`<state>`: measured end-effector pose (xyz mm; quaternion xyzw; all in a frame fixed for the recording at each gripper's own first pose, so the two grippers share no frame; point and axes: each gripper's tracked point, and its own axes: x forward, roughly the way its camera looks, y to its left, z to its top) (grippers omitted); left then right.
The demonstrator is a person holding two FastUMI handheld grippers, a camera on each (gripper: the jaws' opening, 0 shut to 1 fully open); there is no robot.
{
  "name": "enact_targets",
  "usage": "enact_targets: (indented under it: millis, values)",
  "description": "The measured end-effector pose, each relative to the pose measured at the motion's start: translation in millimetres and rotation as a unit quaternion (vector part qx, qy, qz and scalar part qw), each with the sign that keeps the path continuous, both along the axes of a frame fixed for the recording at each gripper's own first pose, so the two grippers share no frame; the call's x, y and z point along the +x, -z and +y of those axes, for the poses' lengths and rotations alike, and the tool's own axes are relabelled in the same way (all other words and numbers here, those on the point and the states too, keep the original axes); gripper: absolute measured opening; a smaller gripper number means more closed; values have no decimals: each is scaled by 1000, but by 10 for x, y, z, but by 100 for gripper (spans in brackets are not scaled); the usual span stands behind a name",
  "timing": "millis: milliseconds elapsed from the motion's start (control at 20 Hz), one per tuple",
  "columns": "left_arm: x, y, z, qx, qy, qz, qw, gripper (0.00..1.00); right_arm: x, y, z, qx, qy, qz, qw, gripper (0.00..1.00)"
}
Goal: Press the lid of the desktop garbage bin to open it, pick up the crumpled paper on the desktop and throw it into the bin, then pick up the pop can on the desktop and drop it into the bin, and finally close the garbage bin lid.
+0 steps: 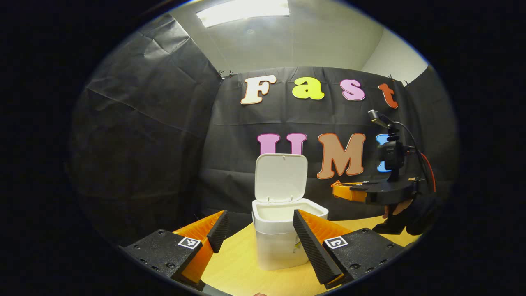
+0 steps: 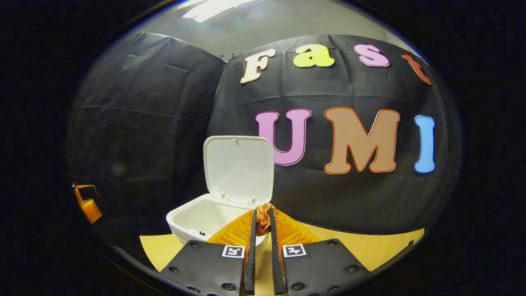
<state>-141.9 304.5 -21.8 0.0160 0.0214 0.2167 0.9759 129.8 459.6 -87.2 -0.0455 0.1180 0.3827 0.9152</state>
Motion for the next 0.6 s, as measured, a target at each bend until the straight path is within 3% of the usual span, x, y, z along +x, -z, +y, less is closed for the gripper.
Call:
enact_targets:
  millis: [400, 450, 600]
  values:
    - [-214, 120, 327, 2, -30, 20, 999, 92, 36, 407, 555, -23, -14, 33, 999, 19]
    - [-228, 128, 354, 2, -34, 20, 999, 92, 21, 448, 570, -27, -15, 40, 999, 26]
    - [-234, 121, 373, 3, -37, 19, 999, 92, -25, 423, 515, -31, -8, 30, 999, 79]
